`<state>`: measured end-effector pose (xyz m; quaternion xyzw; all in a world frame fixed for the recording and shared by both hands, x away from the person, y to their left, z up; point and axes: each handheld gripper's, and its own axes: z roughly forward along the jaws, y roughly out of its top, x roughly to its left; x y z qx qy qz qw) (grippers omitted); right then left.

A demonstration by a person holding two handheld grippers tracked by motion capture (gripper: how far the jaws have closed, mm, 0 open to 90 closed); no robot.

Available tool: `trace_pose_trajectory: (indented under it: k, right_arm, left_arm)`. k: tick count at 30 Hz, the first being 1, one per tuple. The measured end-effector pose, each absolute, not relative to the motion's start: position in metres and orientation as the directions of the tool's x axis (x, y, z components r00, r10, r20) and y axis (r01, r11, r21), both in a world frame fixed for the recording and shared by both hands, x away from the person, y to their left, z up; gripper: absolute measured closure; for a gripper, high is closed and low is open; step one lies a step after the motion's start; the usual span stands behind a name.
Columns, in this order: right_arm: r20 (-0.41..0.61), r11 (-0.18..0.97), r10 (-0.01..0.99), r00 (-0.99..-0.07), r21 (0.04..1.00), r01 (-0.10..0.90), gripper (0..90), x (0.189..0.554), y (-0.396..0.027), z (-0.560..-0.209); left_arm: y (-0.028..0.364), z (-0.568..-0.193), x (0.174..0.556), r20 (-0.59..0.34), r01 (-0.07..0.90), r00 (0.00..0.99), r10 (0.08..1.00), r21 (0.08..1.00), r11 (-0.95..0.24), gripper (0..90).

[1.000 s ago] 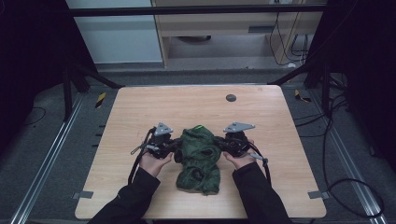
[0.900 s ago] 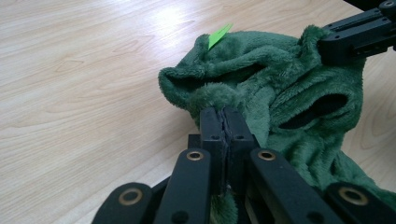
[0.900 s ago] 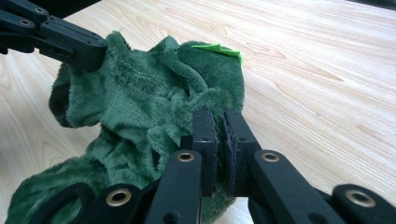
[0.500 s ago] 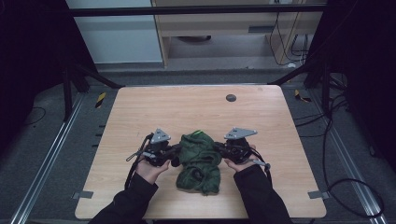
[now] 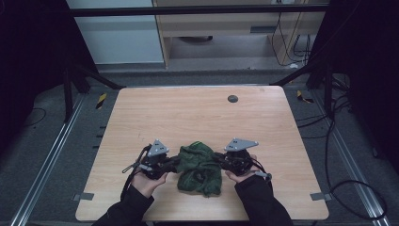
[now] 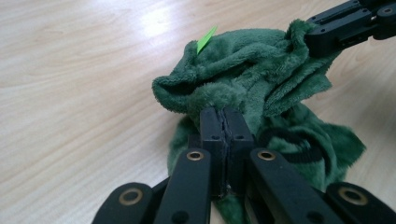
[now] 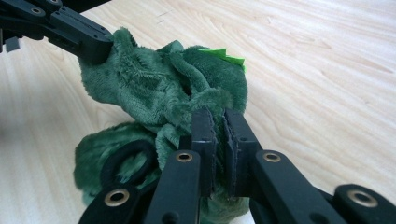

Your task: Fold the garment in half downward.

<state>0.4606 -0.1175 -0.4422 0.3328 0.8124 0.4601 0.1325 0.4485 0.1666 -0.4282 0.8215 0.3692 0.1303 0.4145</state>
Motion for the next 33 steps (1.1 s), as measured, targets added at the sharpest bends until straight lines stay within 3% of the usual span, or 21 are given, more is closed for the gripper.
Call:
trace_pose_trajectory:
  k: [33]
  right_arm:
    - [0.2, 0.398, 0.638, -0.743, 0.741, 0.541, 78.9, 0.423, -0.124, -0.476]
  left_arm:
    - [0.17, -0.462, 0.42, -0.177, 0.579, 0.711, 0.681, 0.696, -0.424, 88.7]
